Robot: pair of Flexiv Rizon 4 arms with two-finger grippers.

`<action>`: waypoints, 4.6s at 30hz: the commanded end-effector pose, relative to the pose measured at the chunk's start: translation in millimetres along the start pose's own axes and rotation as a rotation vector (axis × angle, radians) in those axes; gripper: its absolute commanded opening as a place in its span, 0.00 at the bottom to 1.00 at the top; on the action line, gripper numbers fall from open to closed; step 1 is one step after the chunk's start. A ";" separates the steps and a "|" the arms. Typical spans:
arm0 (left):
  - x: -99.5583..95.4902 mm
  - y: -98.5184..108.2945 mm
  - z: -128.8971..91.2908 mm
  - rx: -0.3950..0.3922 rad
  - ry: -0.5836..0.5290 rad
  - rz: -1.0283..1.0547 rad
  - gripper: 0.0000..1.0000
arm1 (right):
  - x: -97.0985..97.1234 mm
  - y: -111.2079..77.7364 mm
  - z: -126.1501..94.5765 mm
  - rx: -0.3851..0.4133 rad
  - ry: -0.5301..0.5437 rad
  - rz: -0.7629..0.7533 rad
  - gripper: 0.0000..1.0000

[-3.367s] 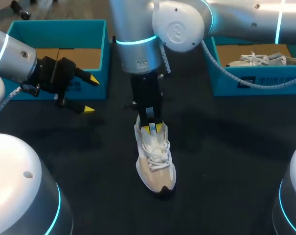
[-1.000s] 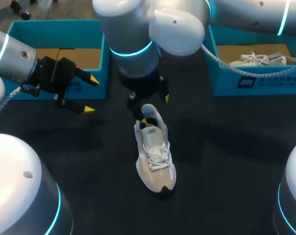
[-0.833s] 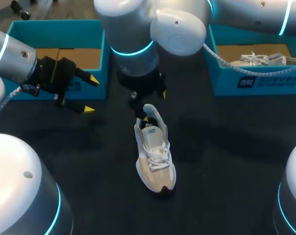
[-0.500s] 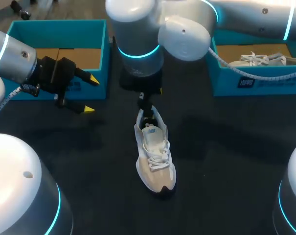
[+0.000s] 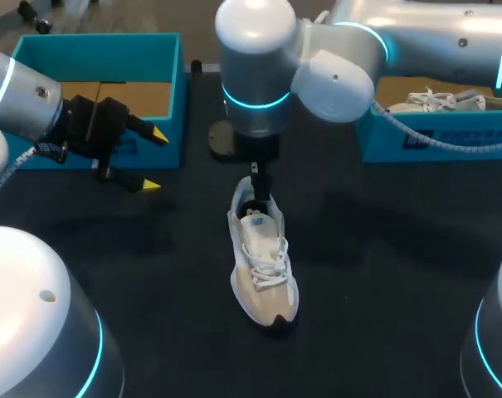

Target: Take the shoe out of the shoebox, open the shoe tongue, remove and reinsert the insole, then place the shoe into the shoebox

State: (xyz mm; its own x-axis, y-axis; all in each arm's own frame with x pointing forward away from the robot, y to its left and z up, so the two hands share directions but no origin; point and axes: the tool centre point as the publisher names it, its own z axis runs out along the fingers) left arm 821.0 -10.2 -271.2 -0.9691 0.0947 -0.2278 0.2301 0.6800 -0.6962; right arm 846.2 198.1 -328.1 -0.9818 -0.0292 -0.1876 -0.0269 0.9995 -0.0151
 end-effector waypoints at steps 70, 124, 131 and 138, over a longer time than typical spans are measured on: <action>0.9 -0.6 -0.6 -0.003 -0.001 0.000 1.00 | -20.4 -32.2 -138.7 0.146 0.038 0.012 0.00; 0.9 -0.6 -0.6 -0.003 -0.001 0.000 1.00 | -157.6 -232.2 -157.1 0.244 -0.083 0.022 0.00; 0.9 -0.6 -0.6 -0.003 -0.001 0.000 1.00 | -157.6 -232.2 -157.1 0.244 -0.083 0.022 0.00; 0.9 -0.6 -0.6 -0.003 -0.001 0.000 1.00 | -157.6 -232.2 -157.1 0.244 -0.083 0.022 0.00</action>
State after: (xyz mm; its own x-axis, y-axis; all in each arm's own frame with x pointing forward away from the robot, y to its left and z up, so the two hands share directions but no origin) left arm 821.0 -10.2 -271.3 -0.9691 0.0946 -0.2279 0.2301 0.6800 -0.6962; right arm 977.8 -26.5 -142.2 -0.9627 -0.0174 -0.2701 0.0516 0.9679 -0.2462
